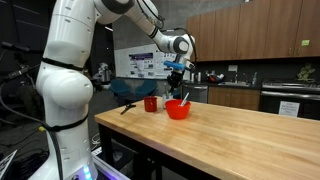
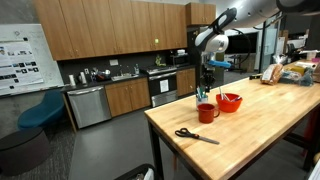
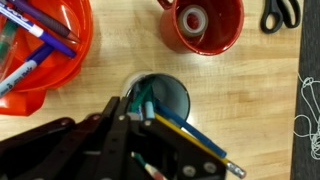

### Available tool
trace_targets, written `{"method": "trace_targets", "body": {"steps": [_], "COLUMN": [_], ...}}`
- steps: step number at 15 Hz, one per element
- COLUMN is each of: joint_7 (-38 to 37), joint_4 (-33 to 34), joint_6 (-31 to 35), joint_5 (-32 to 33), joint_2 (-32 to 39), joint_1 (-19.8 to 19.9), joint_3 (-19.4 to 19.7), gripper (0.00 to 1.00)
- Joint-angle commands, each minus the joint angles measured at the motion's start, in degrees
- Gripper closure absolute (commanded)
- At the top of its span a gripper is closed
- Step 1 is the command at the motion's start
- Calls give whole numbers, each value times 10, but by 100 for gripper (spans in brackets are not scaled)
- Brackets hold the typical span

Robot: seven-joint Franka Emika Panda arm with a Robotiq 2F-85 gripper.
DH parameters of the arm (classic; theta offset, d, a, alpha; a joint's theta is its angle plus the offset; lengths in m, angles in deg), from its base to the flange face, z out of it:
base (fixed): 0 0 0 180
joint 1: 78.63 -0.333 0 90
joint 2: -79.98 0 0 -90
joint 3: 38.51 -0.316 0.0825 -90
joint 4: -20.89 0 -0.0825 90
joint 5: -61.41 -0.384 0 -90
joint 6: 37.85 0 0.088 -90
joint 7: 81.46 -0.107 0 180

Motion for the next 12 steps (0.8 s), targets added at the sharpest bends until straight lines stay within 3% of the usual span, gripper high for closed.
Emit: {"method": "trace_targets", "body": {"steps": [1, 9, 10, 12], "joint_7": [10, 24, 27, 31], "joint_4": [2, 8, 8, 7], "joint_6": [-7, 16, 21, 27], "joint_5": [2, 1, 1, 0], "joint_2": [-9, -3, -3, -2], "joint_1": [8, 9, 9, 9], "joint_3": [-7, -7, -8, -8], "gripper": [63, 8, 2, 0]}}
